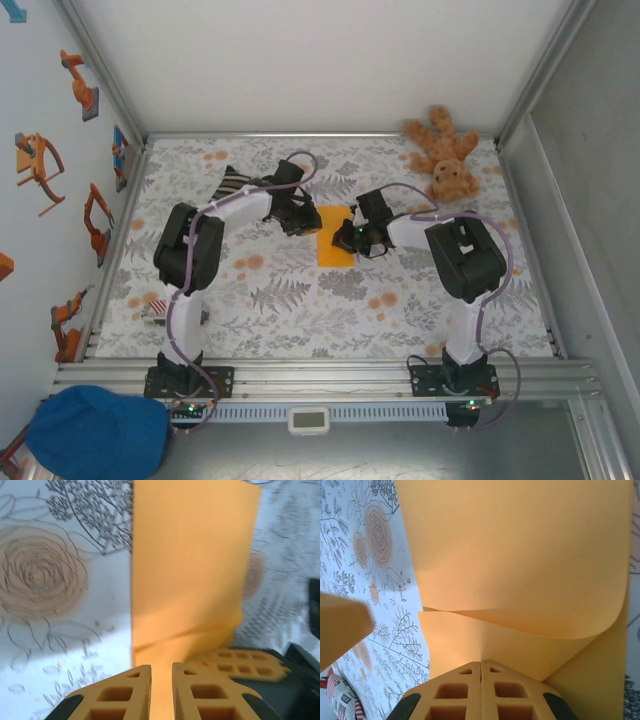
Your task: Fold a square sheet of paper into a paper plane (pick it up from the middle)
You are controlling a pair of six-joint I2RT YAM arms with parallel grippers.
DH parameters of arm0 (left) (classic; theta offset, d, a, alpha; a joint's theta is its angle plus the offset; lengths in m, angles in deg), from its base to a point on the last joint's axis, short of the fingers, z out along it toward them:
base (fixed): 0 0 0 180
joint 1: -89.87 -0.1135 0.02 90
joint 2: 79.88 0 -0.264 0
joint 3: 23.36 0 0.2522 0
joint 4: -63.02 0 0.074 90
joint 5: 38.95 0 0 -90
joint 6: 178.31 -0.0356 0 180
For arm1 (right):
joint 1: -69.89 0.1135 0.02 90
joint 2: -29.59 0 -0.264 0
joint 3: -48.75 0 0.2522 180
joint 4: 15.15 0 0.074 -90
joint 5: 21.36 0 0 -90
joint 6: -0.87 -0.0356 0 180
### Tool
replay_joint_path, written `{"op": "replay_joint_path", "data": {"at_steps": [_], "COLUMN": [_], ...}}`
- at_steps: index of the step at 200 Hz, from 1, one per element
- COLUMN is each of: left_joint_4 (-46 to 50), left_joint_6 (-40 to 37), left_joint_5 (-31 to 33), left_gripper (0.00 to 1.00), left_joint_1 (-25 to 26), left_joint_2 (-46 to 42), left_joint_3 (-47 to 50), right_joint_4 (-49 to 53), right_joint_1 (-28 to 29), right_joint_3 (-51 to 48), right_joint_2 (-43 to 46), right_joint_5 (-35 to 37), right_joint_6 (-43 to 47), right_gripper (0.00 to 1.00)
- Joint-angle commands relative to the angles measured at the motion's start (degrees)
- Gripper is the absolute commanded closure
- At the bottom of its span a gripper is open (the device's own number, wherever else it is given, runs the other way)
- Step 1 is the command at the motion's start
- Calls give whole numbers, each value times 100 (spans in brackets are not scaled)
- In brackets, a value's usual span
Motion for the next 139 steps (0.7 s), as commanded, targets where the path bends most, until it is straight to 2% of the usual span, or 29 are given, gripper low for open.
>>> {"op": "replay_joint_path", "data": {"at_steps": [1,38,64,139], "left_joint_4": [-558,-925,-950,-860], "left_joint_6": [395,628,673,634], "left_joint_5": [-553,-952,-961,-733], "left_gripper": [85,95,100,100], "left_joint_1": [69,328,533,587], "left_joint_2": [-490,-548,-327,-27], "left_joint_3": [590,938,932,1088], "right_joint_4": [885,1107,1165,1164], "right_joint_1": [-23,-24,-24,-24], "right_joint_3": [-72,39,67,80], "right_joint_2": [-332,-398,-408,-404], "right_joint_5": [627,653,698,706], "right_joint_6": [-49,-58,-79,-133], "right_gripper": [100,100,100,100]}}
